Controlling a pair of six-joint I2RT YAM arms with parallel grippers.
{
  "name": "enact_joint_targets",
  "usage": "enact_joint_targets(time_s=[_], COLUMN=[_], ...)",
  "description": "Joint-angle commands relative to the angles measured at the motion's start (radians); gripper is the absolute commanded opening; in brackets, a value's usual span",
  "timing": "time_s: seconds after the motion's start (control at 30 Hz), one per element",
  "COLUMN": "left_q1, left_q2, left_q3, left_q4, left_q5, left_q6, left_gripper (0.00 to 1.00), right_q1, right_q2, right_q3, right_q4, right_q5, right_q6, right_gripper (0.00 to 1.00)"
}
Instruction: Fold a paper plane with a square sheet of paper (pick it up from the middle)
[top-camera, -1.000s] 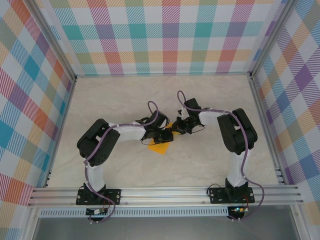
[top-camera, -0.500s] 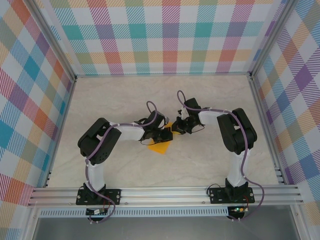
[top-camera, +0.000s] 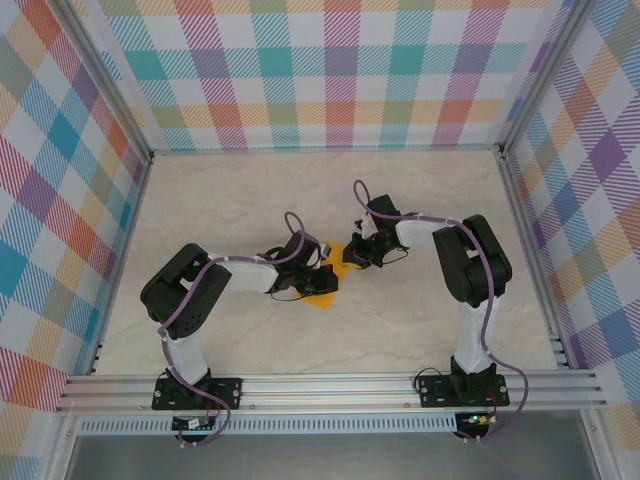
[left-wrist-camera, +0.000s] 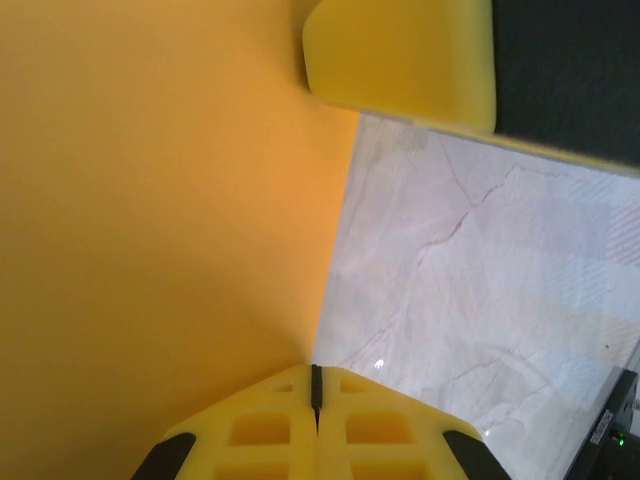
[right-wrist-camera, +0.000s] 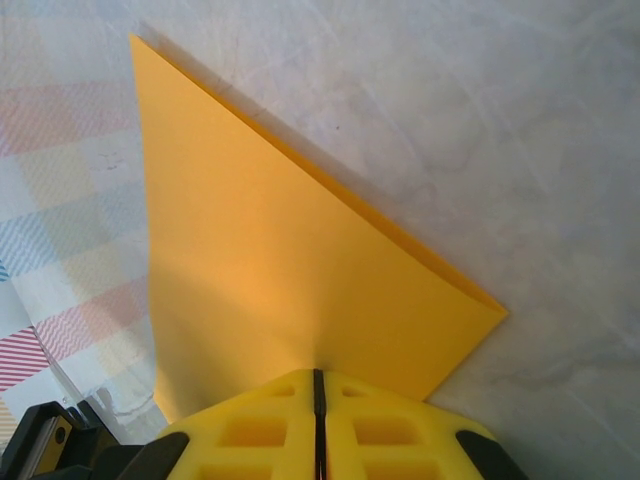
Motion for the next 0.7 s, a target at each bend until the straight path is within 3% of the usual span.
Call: enact_joint_targets(time_s=[0.0, 0.67], left_q1=[-0.003, -0.044], left_q2=[-0.02, -0.101], left_q3=[-0.052, -0.131], left_q4=[-0.158, -0.221], left_q5=[0.058, 0.09], left_q6=[0.034, 0.083], left_gripper=[0.02, 0.02], right_q1=[-0.001, -0.001], right_q2=[0.079, 0.089], right_q3=[-0.011, -0.004], right_q4=[-0.057, -0.074], right_q5=[0.109, 0.121], right_q6=[-0.008, -0.004], right_gripper=[0.09, 0.08])
